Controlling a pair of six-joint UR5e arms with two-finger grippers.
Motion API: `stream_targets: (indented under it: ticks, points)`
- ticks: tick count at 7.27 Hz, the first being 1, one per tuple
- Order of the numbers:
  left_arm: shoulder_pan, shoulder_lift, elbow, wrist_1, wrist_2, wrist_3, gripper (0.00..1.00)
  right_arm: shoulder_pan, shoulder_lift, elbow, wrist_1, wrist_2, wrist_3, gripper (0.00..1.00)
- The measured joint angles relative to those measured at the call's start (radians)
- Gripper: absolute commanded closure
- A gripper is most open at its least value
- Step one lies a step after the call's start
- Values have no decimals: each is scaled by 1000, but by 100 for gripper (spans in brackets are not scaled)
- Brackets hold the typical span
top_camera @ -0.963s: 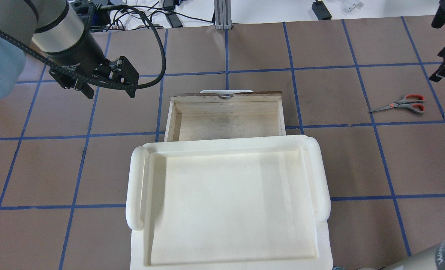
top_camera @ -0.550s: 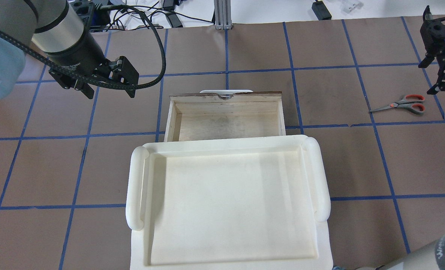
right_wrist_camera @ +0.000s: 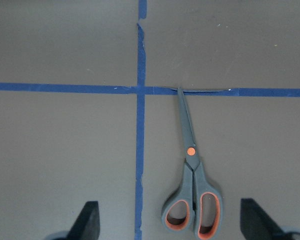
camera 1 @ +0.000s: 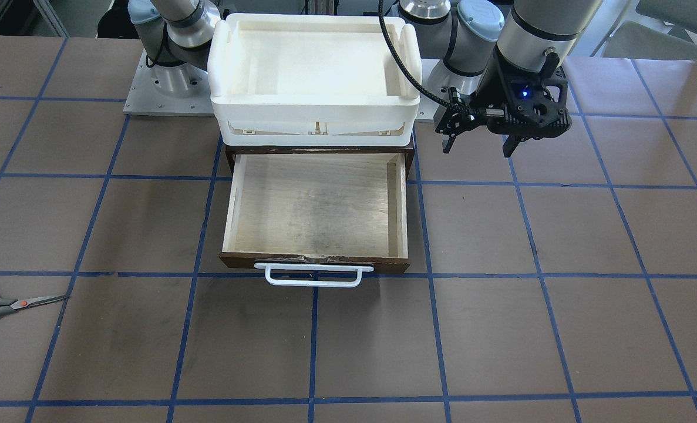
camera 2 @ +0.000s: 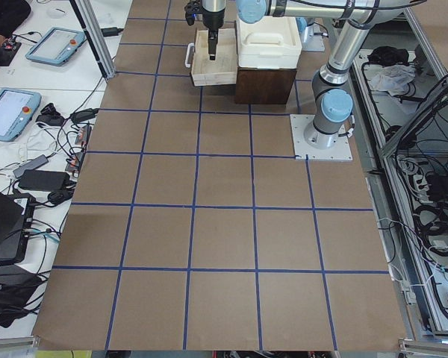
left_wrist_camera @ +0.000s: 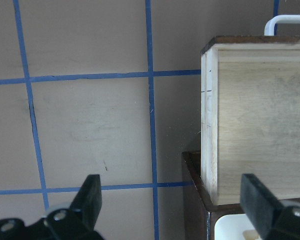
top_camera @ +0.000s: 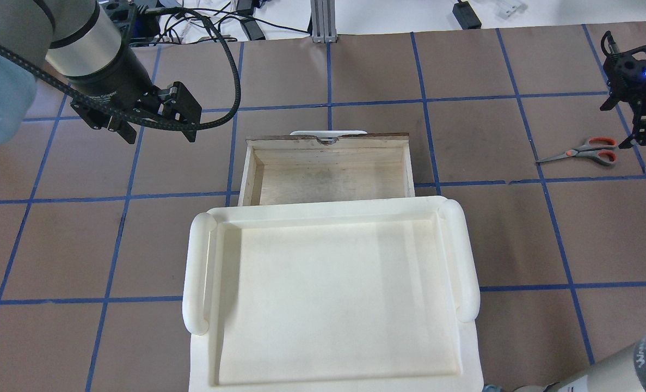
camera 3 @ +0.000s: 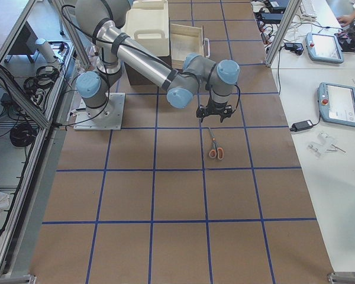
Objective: Put scissors in drawer and close it
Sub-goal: 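Lower the right gripper over the scissors and align with the handles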
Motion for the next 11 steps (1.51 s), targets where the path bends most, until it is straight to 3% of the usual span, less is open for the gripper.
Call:
stream_targets:
  ticks: [2,5,11]
  points:
    - [0,0,0,0,0,0,0,-29,31,47,-114,8,-117,1]
    - [0,0,0,0,0,0,0,-74,116,55,-180,10,-216,1]
    - [0,0,0,0,-1,-1,0,-76,200,23,-210,88,-114,1]
